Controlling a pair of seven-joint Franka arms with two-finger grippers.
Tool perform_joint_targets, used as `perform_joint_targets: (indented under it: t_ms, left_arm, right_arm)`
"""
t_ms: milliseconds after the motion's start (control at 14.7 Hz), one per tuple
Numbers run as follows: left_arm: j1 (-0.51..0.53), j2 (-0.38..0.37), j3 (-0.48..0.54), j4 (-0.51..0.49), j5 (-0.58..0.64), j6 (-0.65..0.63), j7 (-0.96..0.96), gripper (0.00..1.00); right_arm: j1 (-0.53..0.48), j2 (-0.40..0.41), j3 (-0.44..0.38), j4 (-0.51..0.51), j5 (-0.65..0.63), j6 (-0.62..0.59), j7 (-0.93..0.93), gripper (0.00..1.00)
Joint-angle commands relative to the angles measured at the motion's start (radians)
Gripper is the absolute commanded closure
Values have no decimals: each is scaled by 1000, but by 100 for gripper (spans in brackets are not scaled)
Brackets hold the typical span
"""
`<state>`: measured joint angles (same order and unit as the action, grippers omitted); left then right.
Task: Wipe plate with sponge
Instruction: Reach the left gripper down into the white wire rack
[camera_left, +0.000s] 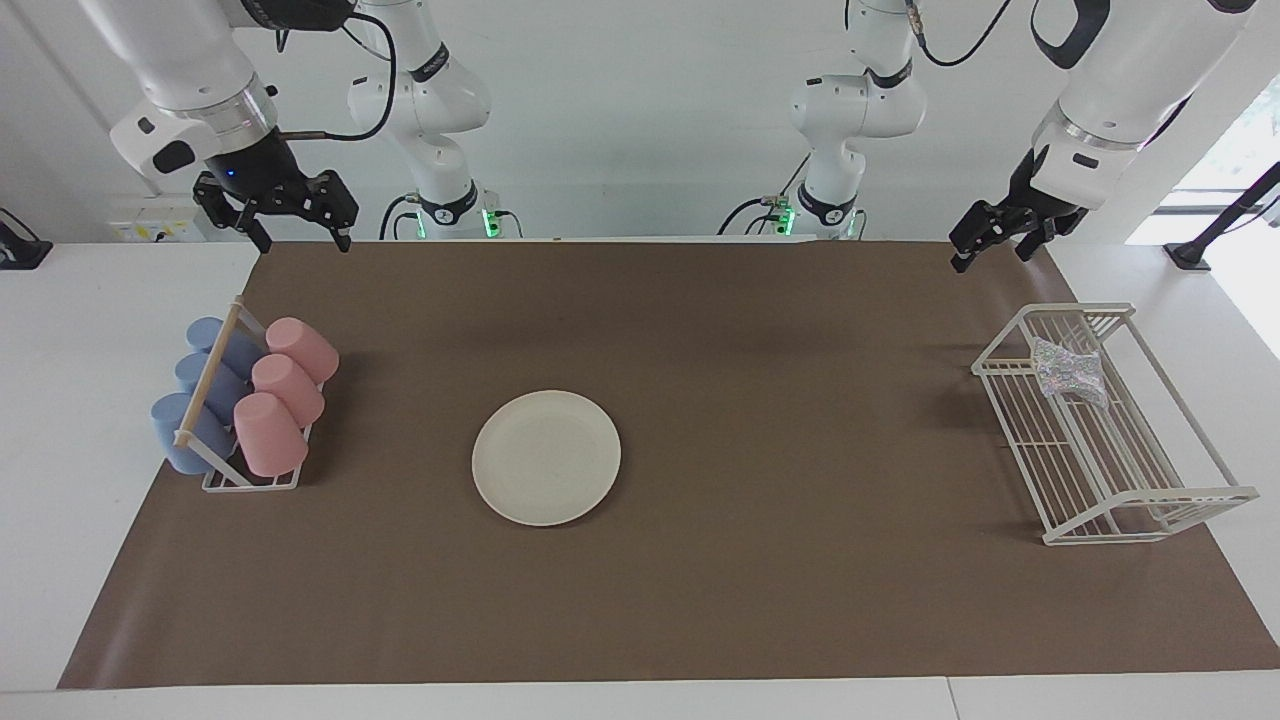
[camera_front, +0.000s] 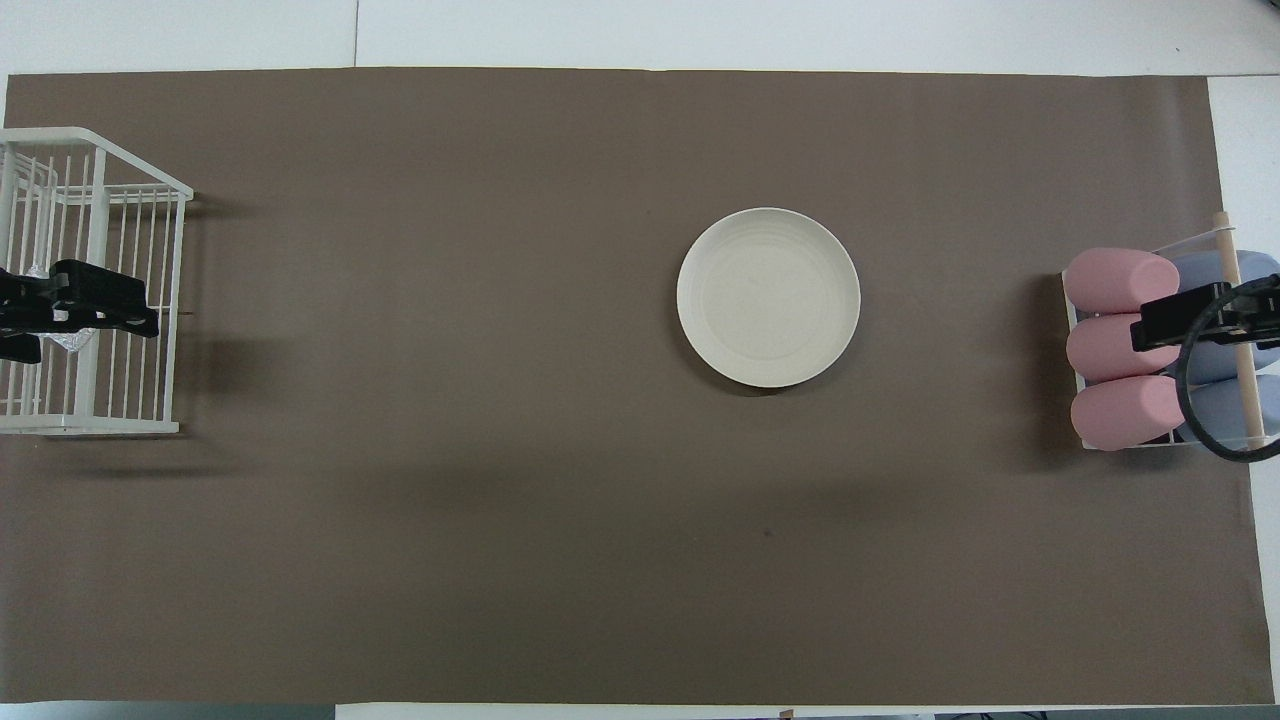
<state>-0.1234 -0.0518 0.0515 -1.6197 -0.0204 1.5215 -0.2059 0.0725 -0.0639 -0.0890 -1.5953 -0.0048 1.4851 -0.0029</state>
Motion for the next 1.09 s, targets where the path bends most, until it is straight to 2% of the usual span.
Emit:
perform_joint_targets:
  t_ms: [0, 408, 612, 749, 1021]
  left_arm:
    - [1, -11, 8, -9, -12, 12, 11, 0]
    - [31, -11, 11, -9, -13, 16, -26, 0]
    - [25, -11, 11, -34, 23, 55, -55, 0]
    - [14, 9, 7, -37, 130, 60, -64, 0]
    - [-53, 38, 5, -150, 340, 123, -75, 0]
  right_arm:
    - [-3, -13, 3, -11, 16, 15, 18, 0]
    - [-2, -13, 3, -11, 16, 17, 18, 0]
    - [-2, -14, 3, -12, 16, 12, 18, 0]
    - [-2, -14, 3, -12, 16, 12, 20, 0]
    - [-2, -13, 3, -11, 16, 14, 36, 0]
